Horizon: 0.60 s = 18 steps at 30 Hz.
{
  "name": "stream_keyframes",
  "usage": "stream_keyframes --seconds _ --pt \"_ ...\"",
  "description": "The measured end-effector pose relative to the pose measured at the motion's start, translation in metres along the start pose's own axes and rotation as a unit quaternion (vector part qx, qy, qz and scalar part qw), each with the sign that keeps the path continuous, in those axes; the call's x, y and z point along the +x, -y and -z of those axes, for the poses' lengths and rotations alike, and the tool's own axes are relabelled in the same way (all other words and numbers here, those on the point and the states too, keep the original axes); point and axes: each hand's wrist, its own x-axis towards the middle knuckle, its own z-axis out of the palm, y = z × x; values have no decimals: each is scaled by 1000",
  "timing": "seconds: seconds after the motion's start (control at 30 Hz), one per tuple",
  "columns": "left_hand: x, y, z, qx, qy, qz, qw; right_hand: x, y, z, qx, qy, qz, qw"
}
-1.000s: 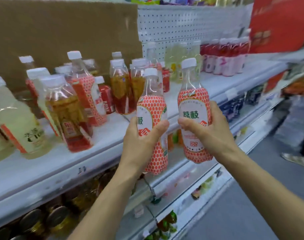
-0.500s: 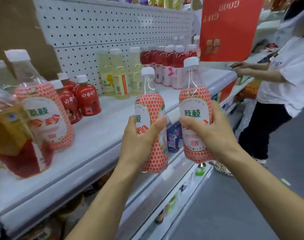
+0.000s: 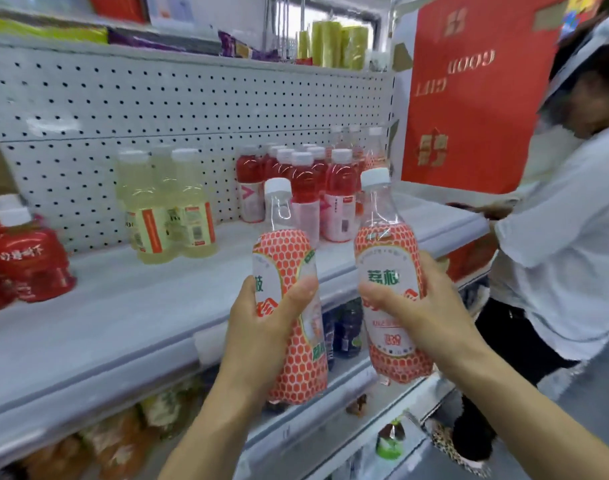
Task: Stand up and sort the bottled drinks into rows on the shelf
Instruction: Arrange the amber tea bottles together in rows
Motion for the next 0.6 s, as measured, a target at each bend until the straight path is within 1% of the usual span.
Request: stream_keyframes --seconds 0.1,0.27,0.47,0.6 --pt "12 2 -59 -2 -11 -2 1000 32 -13 50 6 23 6 1000" --pt "43 9 -132 13 -21 -1 1000 88 -36 108 30 18 4 999" --pt "108 14 -187 29 -11 -32 999 159 -58 139 59 1 22 998" --pt "165 17 -220 14 -5 -69 998 215 -65 140 99 -15 62 993"
